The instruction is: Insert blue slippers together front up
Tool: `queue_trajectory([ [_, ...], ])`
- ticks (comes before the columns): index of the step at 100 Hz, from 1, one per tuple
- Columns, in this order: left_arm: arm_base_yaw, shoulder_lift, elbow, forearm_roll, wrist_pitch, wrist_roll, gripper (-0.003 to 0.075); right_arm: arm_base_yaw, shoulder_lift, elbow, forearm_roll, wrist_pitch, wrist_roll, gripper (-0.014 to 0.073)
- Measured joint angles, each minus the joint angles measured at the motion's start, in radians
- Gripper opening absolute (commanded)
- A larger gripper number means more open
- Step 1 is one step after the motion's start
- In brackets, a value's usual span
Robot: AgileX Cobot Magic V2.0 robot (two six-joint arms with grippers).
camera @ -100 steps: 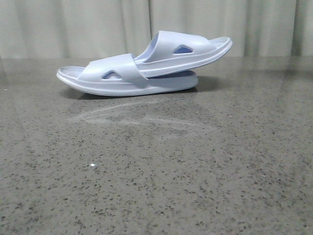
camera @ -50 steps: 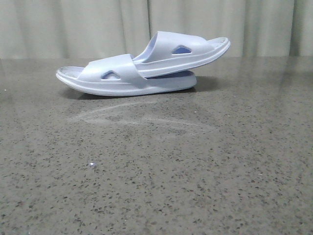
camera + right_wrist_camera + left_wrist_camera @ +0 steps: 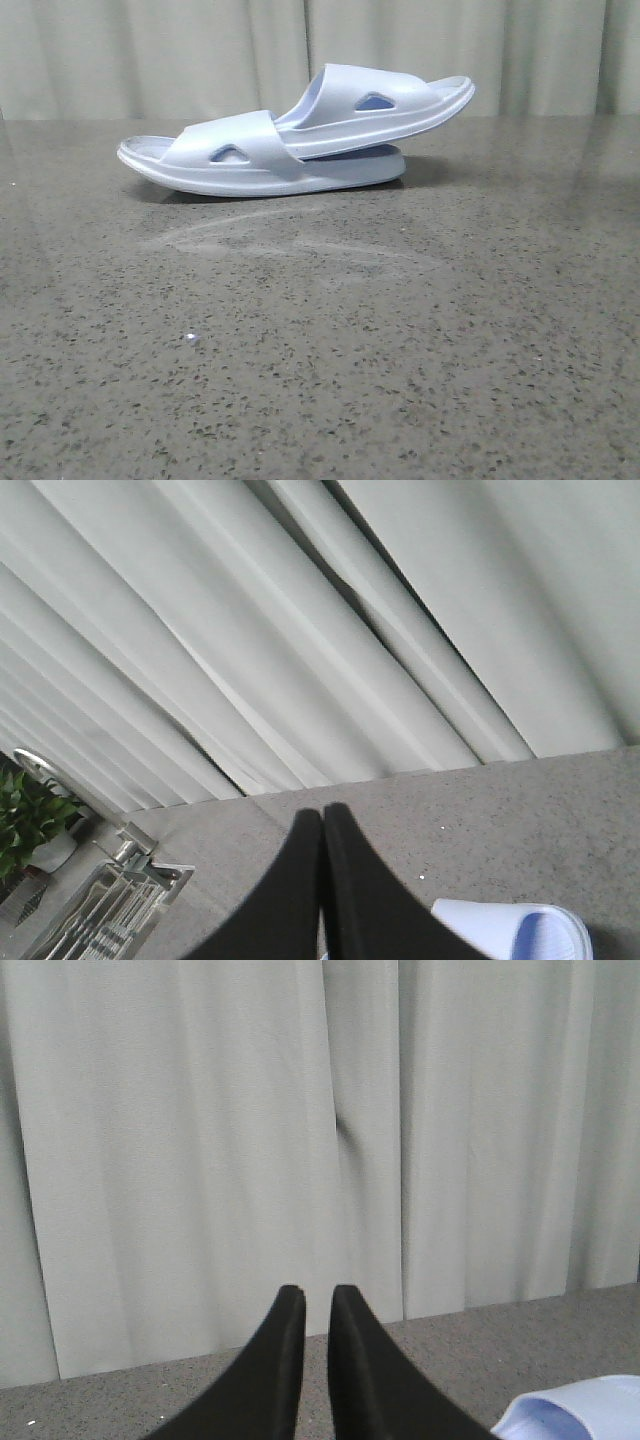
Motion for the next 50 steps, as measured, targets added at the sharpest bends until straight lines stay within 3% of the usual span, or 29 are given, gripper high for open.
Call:
queue_trajectory([
  [12,-0.014,-0.035,0.004,0.036,0.059,0.0,0.0015,0.039,-0.029,-0.017,-0.071,0.084,0.0,-0.0097],
  [22,-0.069,-0.076,0.004,0.08,0.096,0.0,0.0015,0.179,-0.064,-0.017,-0.178,0.102,0.01,-0.0097],
  [38,-0.169,-0.149,0.006,0.171,0.147,-0.028,0.0015,0.447,-0.126,-0.017,-0.452,0.136,0.092,-0.0097],
  [50,-0.187,-0.187,0.045,0.244,0.153,-0.113,0.0015,0.522,-0.194,0.002,-0.665,0.1,0.233,-0.0088],
])
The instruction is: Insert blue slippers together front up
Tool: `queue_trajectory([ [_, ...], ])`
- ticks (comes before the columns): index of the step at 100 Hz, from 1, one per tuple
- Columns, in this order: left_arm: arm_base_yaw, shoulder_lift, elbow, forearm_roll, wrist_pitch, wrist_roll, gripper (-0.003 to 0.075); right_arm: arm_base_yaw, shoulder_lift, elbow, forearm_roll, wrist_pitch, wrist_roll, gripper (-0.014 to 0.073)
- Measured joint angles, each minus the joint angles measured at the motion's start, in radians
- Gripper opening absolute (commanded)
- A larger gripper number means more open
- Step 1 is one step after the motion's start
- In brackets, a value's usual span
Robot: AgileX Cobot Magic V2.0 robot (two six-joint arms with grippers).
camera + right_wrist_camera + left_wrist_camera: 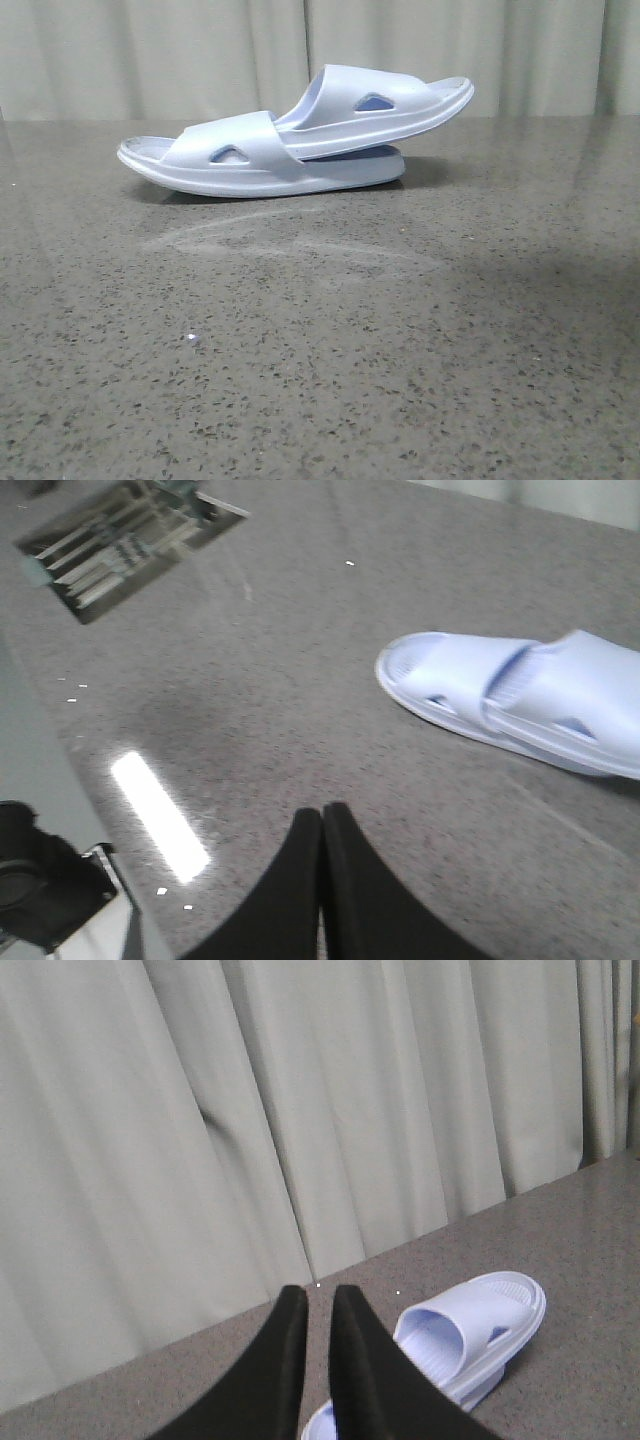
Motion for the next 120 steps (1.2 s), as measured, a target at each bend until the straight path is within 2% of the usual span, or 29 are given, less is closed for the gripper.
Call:
queue_trajectory([
  [12,0.0,-0.021,0.084,0.019,-0.004,-0.035,0.0015,0.006,-0.102,0.09,-0.154,-0.114,0.095,-0.0085],
  [26,0.0,-0.085,0.218,0.0,-0.085,-0.044,0.0015,0.006,-0.261,0.276,-0.245,-0.274,0.137,-0.0085],
  [44,0.0,-0.174,0.387,-0.06,-0.178,-0.048,0.0015,0.006,-0.436,0.575,-0.258,-0.496,0.147,-0.0085],
  [70,0.0,-0.269,0.597,-0.128,-0.26,-0.05,0.0015,0.006,-0.571,0.887,-0.24,-0.653,0.151,-0.0085],
  [86,0.0,-0.314,0.642,-0.164,-0.299,-0.05,0.0015,0.006,-0.6,0.951,-0.226,-0.705,0.151,-0.0085],
  [120,0.0,-0.322,0.645,-0.19,-0.3,-0.05,0.0015,0.006,-0.601,0.952,-0.203,-0.723,0.153,-0.0086],
])
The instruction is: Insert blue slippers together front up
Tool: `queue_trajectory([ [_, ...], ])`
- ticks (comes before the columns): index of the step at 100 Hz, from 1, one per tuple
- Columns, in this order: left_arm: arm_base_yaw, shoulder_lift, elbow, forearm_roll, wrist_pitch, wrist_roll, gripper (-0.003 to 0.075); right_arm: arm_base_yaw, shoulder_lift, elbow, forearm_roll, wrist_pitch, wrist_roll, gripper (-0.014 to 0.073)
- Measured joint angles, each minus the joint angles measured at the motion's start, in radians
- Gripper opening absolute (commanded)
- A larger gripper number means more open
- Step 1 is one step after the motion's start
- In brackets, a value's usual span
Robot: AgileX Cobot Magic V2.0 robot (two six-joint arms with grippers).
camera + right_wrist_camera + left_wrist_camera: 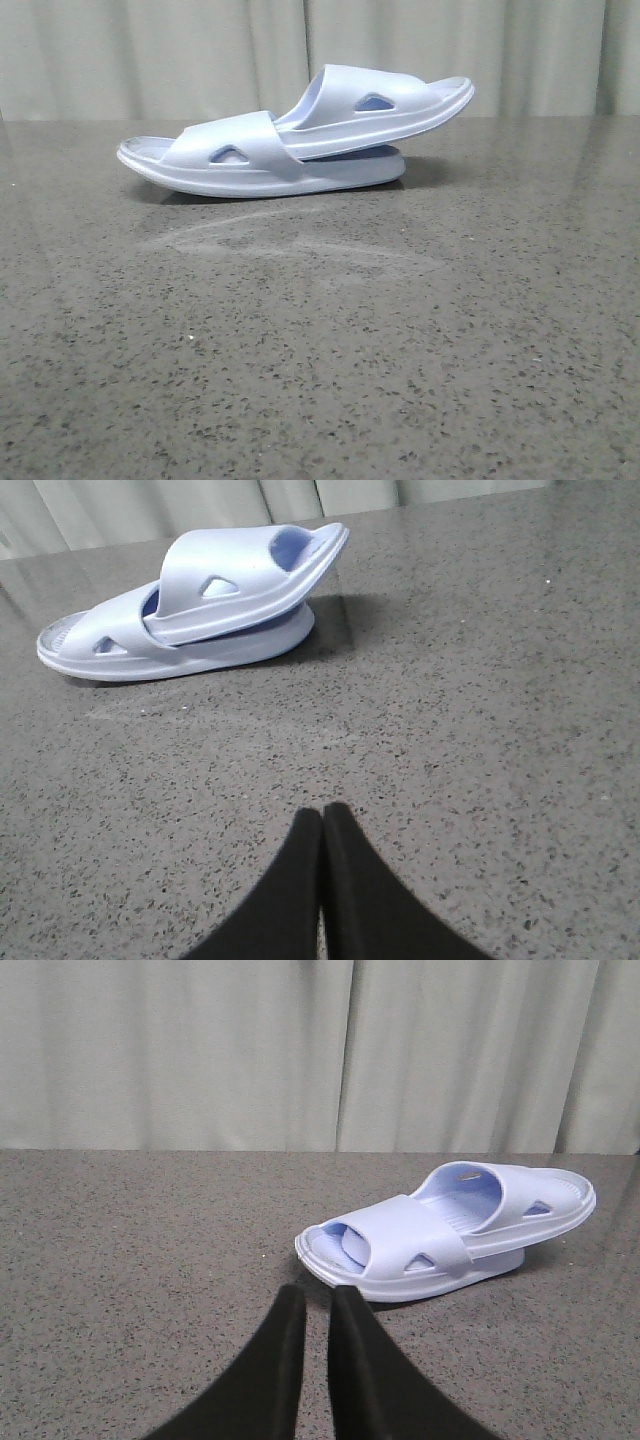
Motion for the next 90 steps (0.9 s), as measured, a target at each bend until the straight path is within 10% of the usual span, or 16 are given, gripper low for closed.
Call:
queue_trajectory([
  [90,0.0,0.0,0.031,0.121,-0.026,-0.048,0.0015,0.0,0.0,0.0,0.0,0.0,0.0,-0.0089],
])
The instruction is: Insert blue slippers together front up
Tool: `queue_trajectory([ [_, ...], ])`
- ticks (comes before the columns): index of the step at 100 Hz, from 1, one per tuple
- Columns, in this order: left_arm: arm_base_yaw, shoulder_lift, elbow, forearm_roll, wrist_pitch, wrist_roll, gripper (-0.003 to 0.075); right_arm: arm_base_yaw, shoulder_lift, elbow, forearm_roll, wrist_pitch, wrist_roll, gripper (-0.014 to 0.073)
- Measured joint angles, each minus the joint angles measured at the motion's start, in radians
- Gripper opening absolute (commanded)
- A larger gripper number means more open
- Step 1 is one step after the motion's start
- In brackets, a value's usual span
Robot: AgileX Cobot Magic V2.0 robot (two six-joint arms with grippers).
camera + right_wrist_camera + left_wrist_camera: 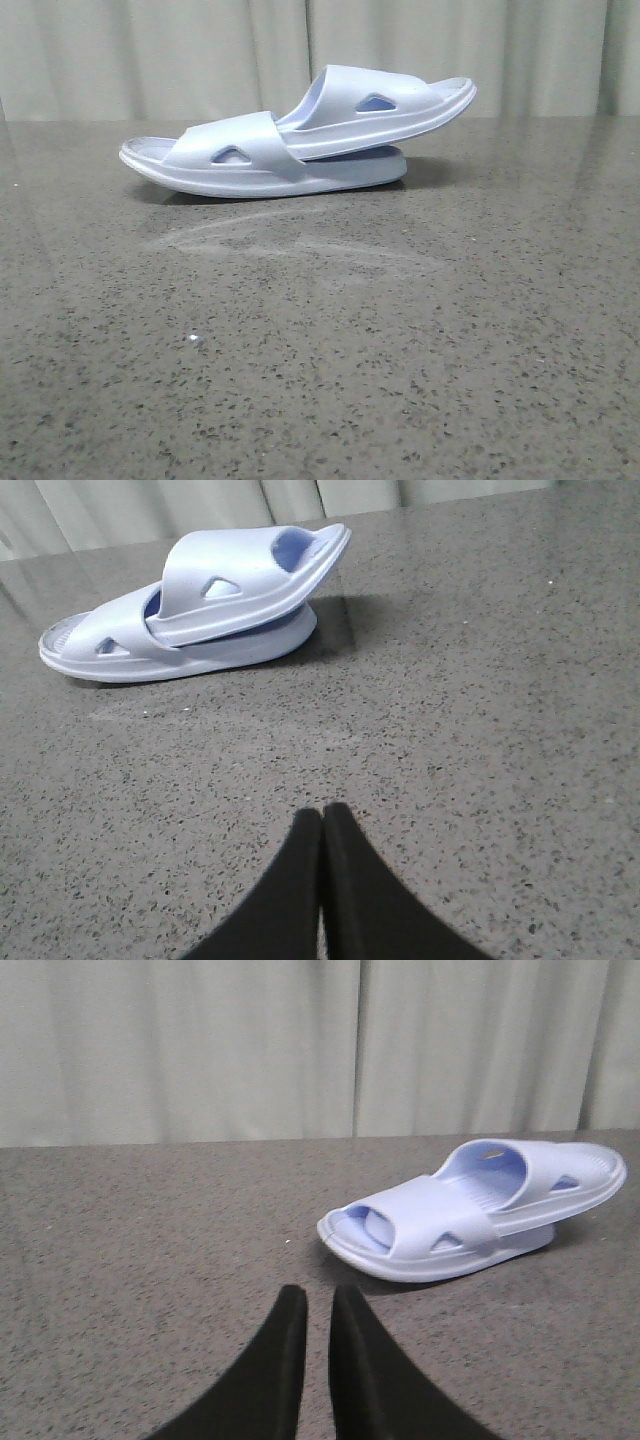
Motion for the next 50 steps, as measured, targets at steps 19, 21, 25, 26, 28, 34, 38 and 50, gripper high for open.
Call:
queue_trajectory([
  [19,0.049,-0.051,0.086,0.365,-0.135,-0.321,0.0015,0.0,0.0,0.0,0.002,-0.001,0.0,-0.0089],
  [21,0.059,-0.057,0.097,0.397,-0.144,-0.347,0.0015,0.0,0.0,0.0,0.002,-0.001,0.0,-0.0089],
  [25,0.076,-0.075,0.118,0.437,-0.151,-0.383,0.0015,0.0,0.0,0.0,0.002,-0.001,0.0,-0.0089],
  [26,0.079,-0.078,0.121,0.449,-0.152,-0.387,0.0015,0.0,0.0,0.0,0.002,-0.001,0.0,-0.0089],
  [28,0.094,-0.087,0.133,0.464,-0.154,-0.399,0.0015,0.0,0.0,0.0,0.002,-0.001,0.0,-0.0089],
  [34,0.122,-0.119,0.168,0.496,-0.153,-0.419,0.0015,0.0,0.0,0.0,0.002,-0.001,0.0,-0.0089],
  [38,0.143,-0.143,0.191,0.513,-0.153,-0.425,0.0015,0.0,0.0,0.0,0.002,-0.001,0.0,-0.0089],
  [50,0.193,-0.212,0.251,0.542,-0.153,-0.431,0.0015,0.0,0.0,0.0,0.002,-0.001,0.0,-0.0089],
])
